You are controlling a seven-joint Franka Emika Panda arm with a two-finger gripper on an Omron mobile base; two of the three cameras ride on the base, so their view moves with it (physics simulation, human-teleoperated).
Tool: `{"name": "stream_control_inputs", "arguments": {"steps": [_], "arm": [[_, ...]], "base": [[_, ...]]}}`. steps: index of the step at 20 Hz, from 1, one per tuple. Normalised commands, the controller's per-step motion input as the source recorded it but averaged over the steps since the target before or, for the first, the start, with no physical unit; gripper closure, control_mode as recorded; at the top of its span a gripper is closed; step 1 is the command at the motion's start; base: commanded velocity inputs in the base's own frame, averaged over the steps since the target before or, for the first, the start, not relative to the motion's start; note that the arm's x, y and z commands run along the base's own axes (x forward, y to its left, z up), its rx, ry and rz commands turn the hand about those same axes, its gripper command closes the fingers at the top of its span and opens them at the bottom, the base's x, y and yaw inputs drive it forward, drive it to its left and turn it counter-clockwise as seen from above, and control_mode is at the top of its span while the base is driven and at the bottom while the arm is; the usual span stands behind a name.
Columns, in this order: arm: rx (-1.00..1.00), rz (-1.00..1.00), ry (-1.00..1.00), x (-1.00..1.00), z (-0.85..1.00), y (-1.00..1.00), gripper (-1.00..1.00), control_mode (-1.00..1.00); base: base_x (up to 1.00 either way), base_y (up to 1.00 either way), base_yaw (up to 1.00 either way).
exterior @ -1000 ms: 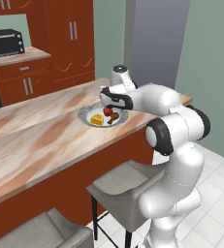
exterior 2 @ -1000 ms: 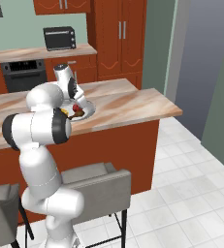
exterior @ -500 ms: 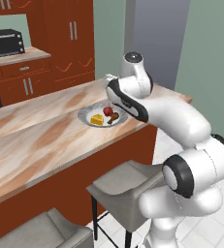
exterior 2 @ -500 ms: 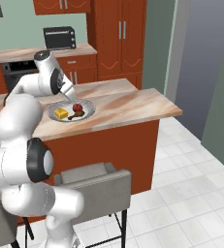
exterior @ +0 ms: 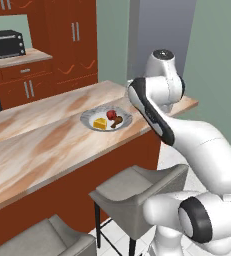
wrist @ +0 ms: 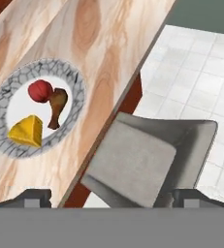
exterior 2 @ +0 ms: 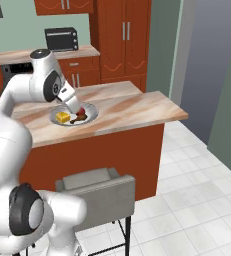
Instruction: Take the cheese, chicken drumstick, and bell pepper from the fridge and place them on the plate on the dining counter to create an appetizer plate.
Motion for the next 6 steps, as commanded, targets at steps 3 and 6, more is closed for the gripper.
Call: {"name": "stream_control_inputs", "arguments": {"steps": [3,6], "arm": [[0.00,0.00,0.19,-1.00,-0.04,-0.35,-1.00,-1.00],[0.00,0.00,0.19,-0.92,-0.09,-0.25,-1.00,-1.00]], "base": [[0.00,0.00,0.00],[0.00,0.00,0.00]]}}
